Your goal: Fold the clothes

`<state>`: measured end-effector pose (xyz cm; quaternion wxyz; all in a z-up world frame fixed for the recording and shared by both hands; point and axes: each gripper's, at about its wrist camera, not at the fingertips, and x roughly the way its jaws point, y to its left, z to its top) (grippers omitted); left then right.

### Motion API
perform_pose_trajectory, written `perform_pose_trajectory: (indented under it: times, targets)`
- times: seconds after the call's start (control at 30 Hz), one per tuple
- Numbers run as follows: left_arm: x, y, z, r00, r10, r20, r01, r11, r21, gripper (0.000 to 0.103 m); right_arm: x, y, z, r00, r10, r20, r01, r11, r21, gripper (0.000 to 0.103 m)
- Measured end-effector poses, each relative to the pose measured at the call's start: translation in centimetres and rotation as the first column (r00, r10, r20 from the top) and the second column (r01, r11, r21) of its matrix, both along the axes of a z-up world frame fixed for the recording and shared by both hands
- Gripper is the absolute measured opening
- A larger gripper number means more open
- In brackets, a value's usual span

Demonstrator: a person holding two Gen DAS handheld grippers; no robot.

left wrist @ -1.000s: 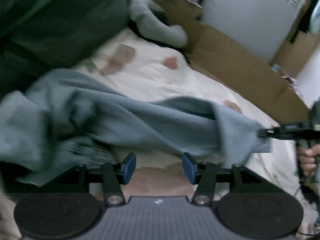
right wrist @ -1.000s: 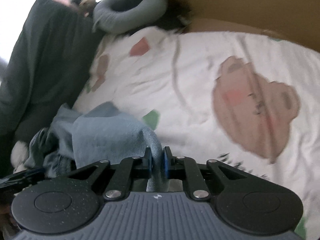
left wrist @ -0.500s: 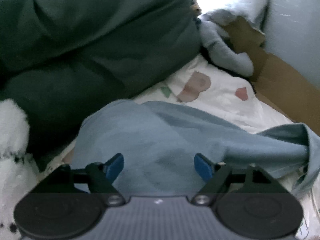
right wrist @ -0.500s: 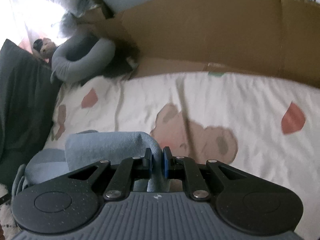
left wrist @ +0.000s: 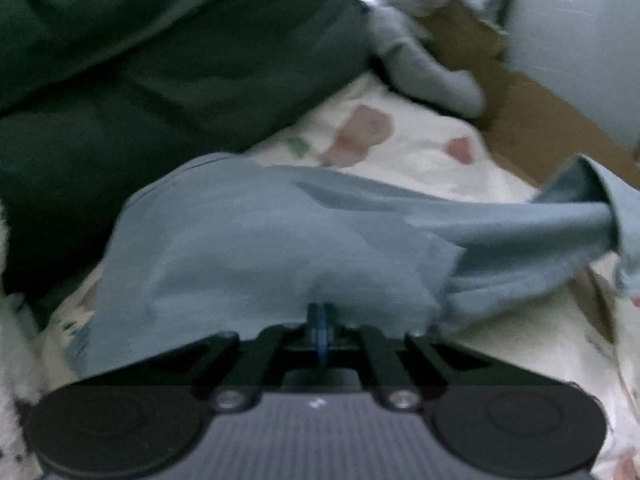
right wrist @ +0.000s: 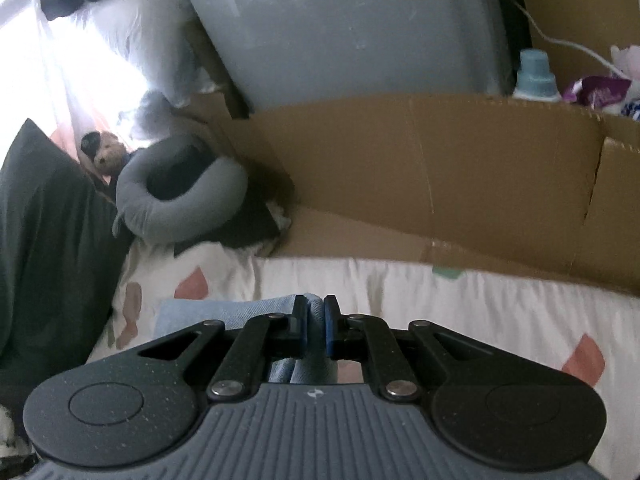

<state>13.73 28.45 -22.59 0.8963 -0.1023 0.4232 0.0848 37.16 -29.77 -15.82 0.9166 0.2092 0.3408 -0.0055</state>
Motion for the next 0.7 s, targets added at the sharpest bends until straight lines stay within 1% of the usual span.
perform_pose_trajectory:
  times: [0.07, 0.13, 0.2, 0.27, 0.3, 0.33, 0.37, 0.4, 0.43, 0.47, 0.53, 0.57, 0.63, 0.67, 0.7]
  targets:
    - [0.2, -0.9, 0.1, 0.999, -0.033, 0.016, 0.033, 0.999, -0.015, 0.0, 0.4, -0.7, -0.5, 1.0, -0.028, -0.013, 0.028, 1.0, -0.002, 0.006]
    - [0.2, -1.6, 0.2, 0.999, -0.047, 0.025, 0.048, 0.999, -0.015, 0.0, 0.8, -1.5, -1.9, 0.996, -0.063, -0.067, 0.063, 0.998, -0.004, 0.006]
    - [0.1, -1.8, 0.4, 0.999, -0.032, 0.027, 0.032, 0.999, -0.004, 0.0, 0.8, -2.1, -3.7, 0.987, -0.103, -0.122, 0.1, 0.994, -0.036, 0.007]
    - [-0.1, -1.6, 0.6, 1.0, -0.019, 0.024, 0.019, 1.0, 0.001, 0.006, 0.2, -2.3, -5.0, 0.982, -0.121, -0.148, 0.11, 0.991, -0.081, 0.008]
    - [-0.2, -1.4, 0.6, 1.0, -0.013, 0.021, 0.013, 1.0, 0.001, 0.016, -0.2, -2.3, -5.6, 0.98, -0.119, -0.157, 0.108, 0.991, -0.078, 0.009]
    - [-0.3, -1.2, 0.7, 1.0, -0.006, 0.019, 0.006, 1.0, 0.002, 0.036, -0.6, -2.2, -6.1, 0.979, -0.113, -0.168, 0.103, 0.992, -0.07, 0.009]
    - [-0.5, -1.0, 0.8, 1.0, 0.0, 0.017, 0.0, 1.0, 0.001, 0.046, -0.9, -2.0, -6.6, 0.979, -0.104, -0.178, 0.094, 0.994, -0.063, 0.01]
    - [-0.7, -0.7, 0.9, 1.0, 0.012, 0.019, -0.012, 1.0, 0.005, 0.061, -1.2, -1.6, -7.0, 0.979, -0.088, -0.187, 0.078, 0.995, -0.059, 0.015]
    - [-1.0, -0.5, 1.0, 0.999, 0.031, 0.023, -0.031, 0.999, 0.014, 0.063, -1.4, -1.0, -7.2, 0.979, -0.07, -0.19, 0.06, 0.996, -0.059, 0.021]
    - [-1.1, -0.3, 1.0, 0.999, 0.047, 0.021, -0.048, 0.999, 0.018, 0.063, -1.6, -0.2, -7.3, 0.98, -0.05, -0.191, 0.039, 0.997, -0.061, 0.025]
    - [-1.5, 0.3, 1.2, 0.997, 0.08, 0.018, -0.081, 0.996, 0.026, 0.064, -2.1, 1.2, -7.4, 0.982, -0.008, -0.186, -0.005, 0.998, -0.068, 0.044]
    - [-1.7, 0.5, 1.2, 0.995, 0.097, 0.017, -0.098, 0.995, 0.03, 0.066, -2.2, 2.2, -7.3, 0.983, 0.02, -0.18, -0.035, 0.996, -0.079, 0.046]
    - [-2.0, 1.1, 1.2, 0.992, 0.125, 0.01, -0.126, 0.992, 0.031, 0.073, -2.5, 4.6, -7.0, 0.982, 0.074, -0.172, -0.096, 0.987, -0.125, 0.052]
    - [-2.2, 1.3, 1.1, 0.99, 0.14, 0.005, -0.14, 0.99, 0.031, 0.074, -2.7, 5.8, -7.0, 0.98, 0.103, -0.172, -0.129, 0.981, -0.148, 0.055]
    - [-2.4, 1.5, 1.0, 0.988, 0.155, 0.001, -0.155, 0.987, 0.033, 0.076, -2.9, 6.9, -7.0, 0.976, 0.133, -0.172, -0.161, 0.973, -0.164, 0.06]
